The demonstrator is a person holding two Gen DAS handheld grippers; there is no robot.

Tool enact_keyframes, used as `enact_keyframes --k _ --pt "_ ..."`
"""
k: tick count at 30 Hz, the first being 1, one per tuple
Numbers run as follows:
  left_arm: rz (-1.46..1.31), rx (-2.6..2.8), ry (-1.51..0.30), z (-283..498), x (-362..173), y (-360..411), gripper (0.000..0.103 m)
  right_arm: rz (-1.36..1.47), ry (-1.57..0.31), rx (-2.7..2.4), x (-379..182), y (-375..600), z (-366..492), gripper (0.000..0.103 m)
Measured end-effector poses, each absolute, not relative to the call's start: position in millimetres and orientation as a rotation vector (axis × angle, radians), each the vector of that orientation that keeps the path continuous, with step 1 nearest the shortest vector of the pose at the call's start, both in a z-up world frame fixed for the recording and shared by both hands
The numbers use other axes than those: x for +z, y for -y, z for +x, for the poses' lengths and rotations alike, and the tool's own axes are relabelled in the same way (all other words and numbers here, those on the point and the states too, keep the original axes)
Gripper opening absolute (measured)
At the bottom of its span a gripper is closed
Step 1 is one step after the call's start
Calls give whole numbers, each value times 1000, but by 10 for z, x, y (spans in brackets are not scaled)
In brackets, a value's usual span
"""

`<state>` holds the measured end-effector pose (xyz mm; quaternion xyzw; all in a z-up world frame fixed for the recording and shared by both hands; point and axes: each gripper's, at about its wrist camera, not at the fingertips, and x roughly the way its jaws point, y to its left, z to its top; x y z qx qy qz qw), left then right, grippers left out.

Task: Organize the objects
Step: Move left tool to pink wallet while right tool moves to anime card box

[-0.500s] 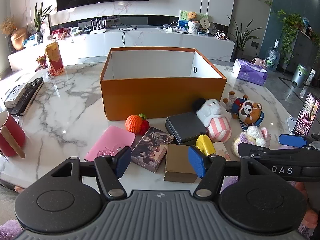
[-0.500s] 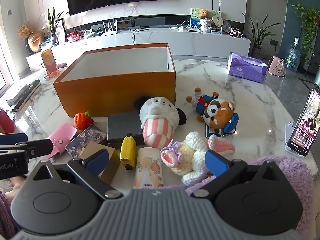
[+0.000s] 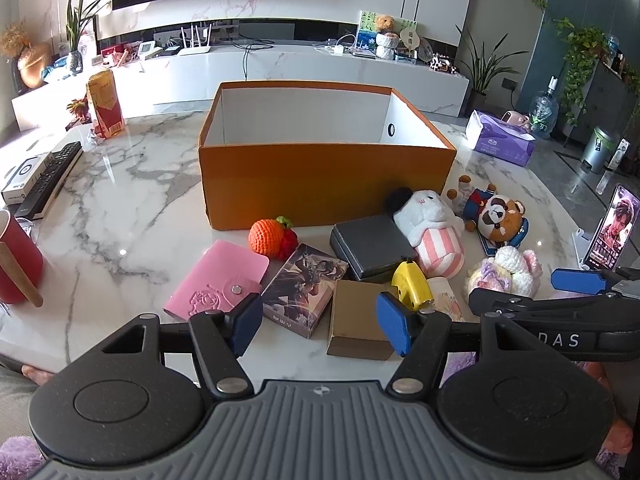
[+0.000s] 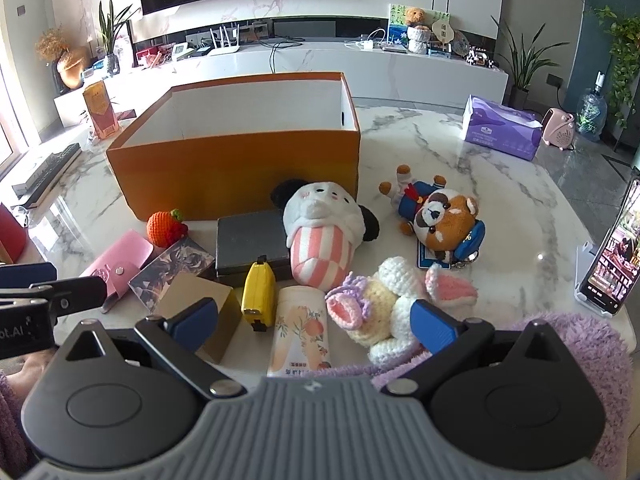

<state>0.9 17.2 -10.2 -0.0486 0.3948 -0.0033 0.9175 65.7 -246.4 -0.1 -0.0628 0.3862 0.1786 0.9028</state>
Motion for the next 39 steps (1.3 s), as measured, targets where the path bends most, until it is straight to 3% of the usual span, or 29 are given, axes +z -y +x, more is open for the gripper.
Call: enact_keyframes --k 3,7,15,28,39 --pt "-104 -17 -832 55 -130 -190 69 -110 -845 391 -36 2462 726 98" --pt "-100 -30 -861 127 -179 -188 61 -95 -897 438 -83 2412 809 75" --pt "-97 -70 -916 281 -317 -158 61 -82 -943 509 -155 2298 911 53" --pt "-22 21 -977 442 -440 -562 61 -48 -1040 638 -301 1784 1029 51" --pt "219 10 -1031 634 -704 -646 71 -82 -1057 663 -391 1399 1246 51"
